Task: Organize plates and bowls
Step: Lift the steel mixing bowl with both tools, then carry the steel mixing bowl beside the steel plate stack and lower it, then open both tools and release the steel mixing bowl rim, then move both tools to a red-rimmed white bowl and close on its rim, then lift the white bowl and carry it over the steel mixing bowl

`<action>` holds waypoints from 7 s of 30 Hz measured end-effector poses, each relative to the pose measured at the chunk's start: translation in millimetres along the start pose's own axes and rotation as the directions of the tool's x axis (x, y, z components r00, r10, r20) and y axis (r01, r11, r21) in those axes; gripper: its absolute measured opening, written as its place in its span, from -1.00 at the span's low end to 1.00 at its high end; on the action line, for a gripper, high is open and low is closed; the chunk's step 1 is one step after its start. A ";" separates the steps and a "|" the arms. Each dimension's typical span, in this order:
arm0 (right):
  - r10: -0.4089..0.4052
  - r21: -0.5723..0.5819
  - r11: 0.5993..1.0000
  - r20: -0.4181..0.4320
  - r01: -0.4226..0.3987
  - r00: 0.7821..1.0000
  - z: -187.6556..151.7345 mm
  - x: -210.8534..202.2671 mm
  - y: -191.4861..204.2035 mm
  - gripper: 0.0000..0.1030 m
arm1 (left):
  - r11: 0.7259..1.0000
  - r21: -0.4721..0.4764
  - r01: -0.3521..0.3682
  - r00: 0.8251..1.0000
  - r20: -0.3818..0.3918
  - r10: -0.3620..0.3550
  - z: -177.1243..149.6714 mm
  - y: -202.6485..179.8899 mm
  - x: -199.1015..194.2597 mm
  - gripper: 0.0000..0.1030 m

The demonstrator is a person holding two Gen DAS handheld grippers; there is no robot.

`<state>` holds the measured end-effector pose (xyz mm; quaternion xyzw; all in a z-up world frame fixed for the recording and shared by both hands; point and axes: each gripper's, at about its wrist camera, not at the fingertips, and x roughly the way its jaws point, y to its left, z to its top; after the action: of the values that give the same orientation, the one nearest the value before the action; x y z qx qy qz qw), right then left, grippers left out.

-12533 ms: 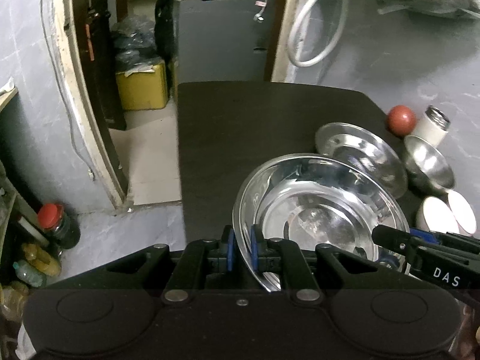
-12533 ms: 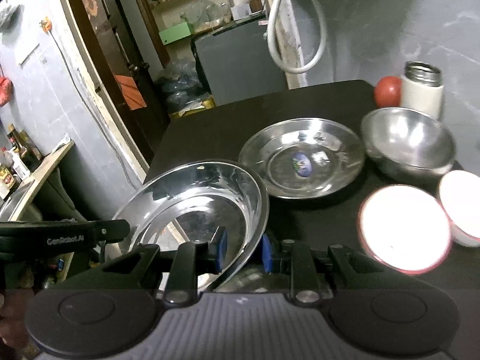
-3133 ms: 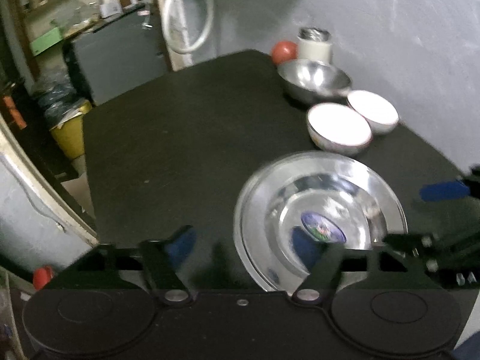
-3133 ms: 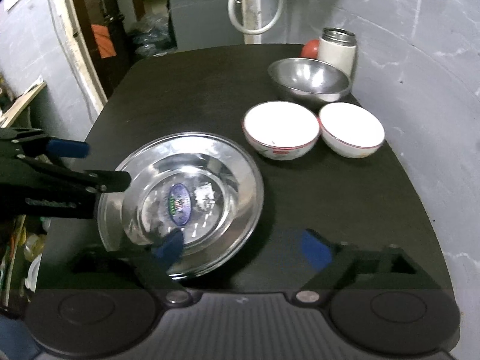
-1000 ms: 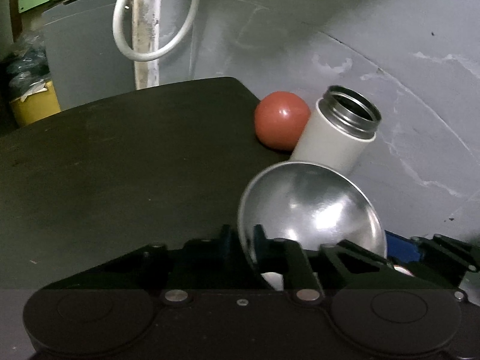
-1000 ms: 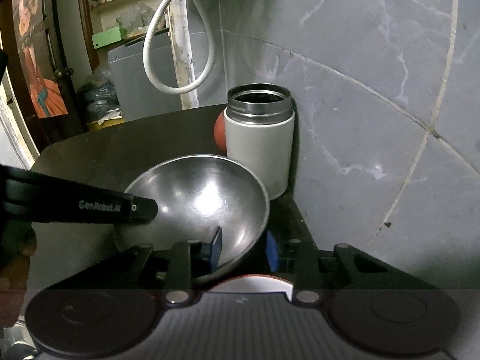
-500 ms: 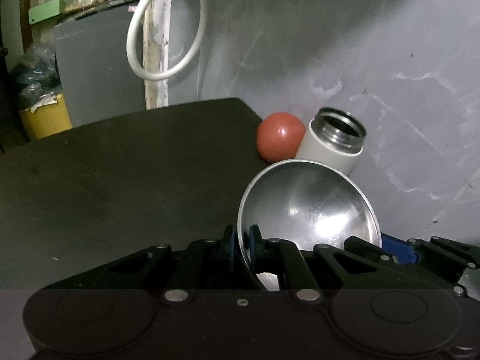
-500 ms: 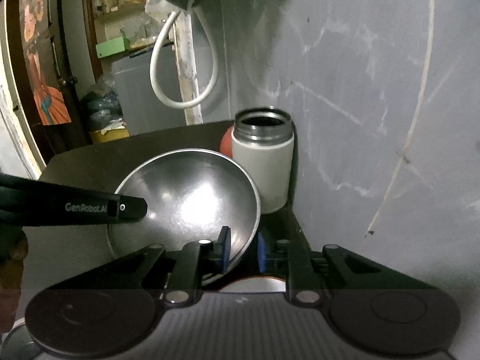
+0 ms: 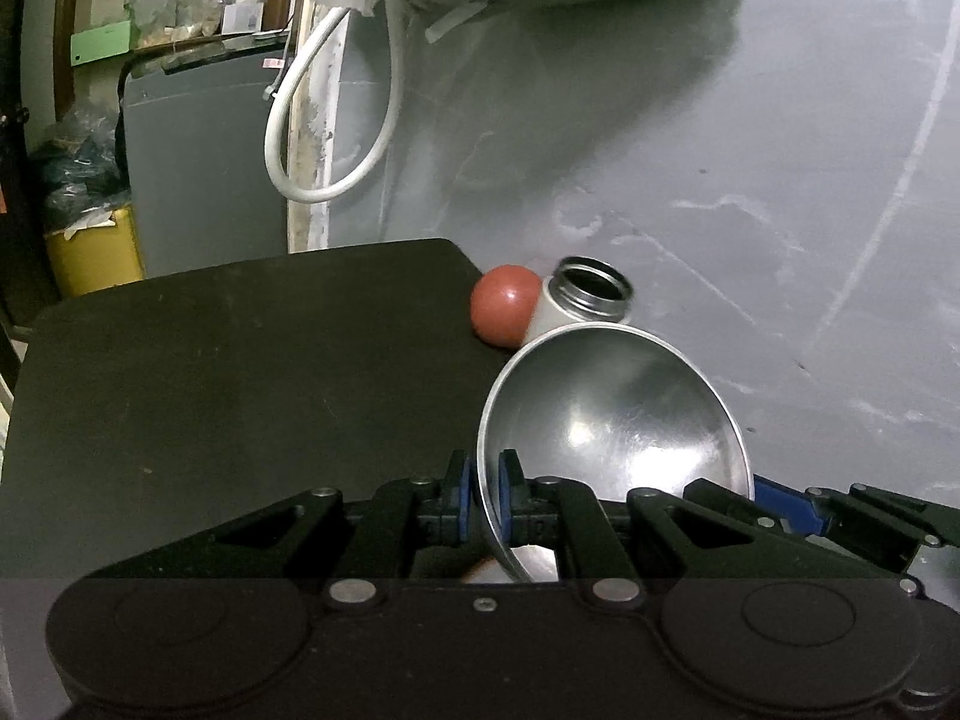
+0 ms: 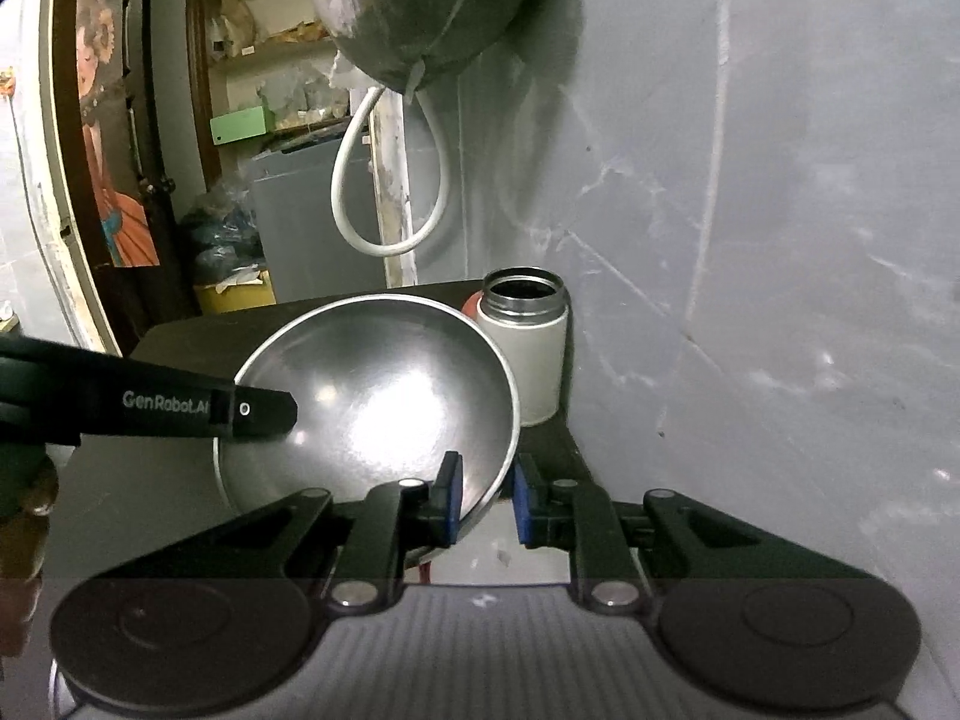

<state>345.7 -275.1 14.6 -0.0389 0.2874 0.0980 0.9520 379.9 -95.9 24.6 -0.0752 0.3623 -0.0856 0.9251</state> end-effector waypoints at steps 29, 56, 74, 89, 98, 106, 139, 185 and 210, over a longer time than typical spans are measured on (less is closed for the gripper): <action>-0.009 0.198 0.978 -0.259 0.062 0.966 -126.4 -114.7 -45.2 -0.61 | 0.965 0.114 0.237 0.918 -0.352 -0.184 -109.3 -60.5 -33.2 -0.80; 0.025 0.177 0.984 -0.323 0.035 0.946 -126.2 -110.9 -37.2 -0.59 | 0.972 0.093 0.216 0.867 -0.476 -0.147 -116.9 -52.3 -20.2 -0.73; 0.003 0.163 0.986 -0.292 0.047 0.956 -115.0 -108.4 -41.7 -0.13 | 0.975 0.115 0.192 0.895 -0.427 -0.126 -105.0 -48.5 -28.9 -0.30; 0.004 0.117 0.993 -0.239 0.024 0.971 -93.2 -100.9 -38.0 0.69 | 0.981 0.138 0.138 0.947 -0.308 -0.090 -90.5 -38.5 -49.8 0.73; 0.020 0.060 0.998 -0.216 -0.007 0.976 -81.9 -95.7 -27.9 0.99 | 0.998 0.060 0.033 0.968 -0.250 -0.017 -81.5 -14.3 -58.5 0.98; 0.023 0.046 0.999 -0.203 -0.014 0.979 -78.0 -97.3 -25.1 0.99 | 0.996 -0.059 -0.069 0.977 -0.206 0.055 -79.0 15.2 -79.2 0.98; -0.127 0.187 0.969 -0.188 0.162 0.974 -44.3 -35.2 17.6 0.99 | 0.989 0.122 -0.079 0.972 -0.210 0.103 -17.6 56.3 -15.5 0.98; 0.055 0.393 0.918 -0.266 0.056 0.962 -48.0 51.6 11.9 -0.44 | 0.934 0.310 0.178 0.926 -0.373 -0.052 -21.5 22.7 70.1 -0.55; 0.138 0.424 0.903 -0.141 -0.067 0.980 -40.5 -7.2 -9.0 -0.75 | 0.989 0.087 0.119 0.968 -0.234 -0.096 -20.6 7.2 -5.9 -0.91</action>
<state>319.8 -290.3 -15.0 0.1722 0.3825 0.0808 0.9042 362.4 -89.2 12.1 -0.0380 0.4571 -0.1618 0.8737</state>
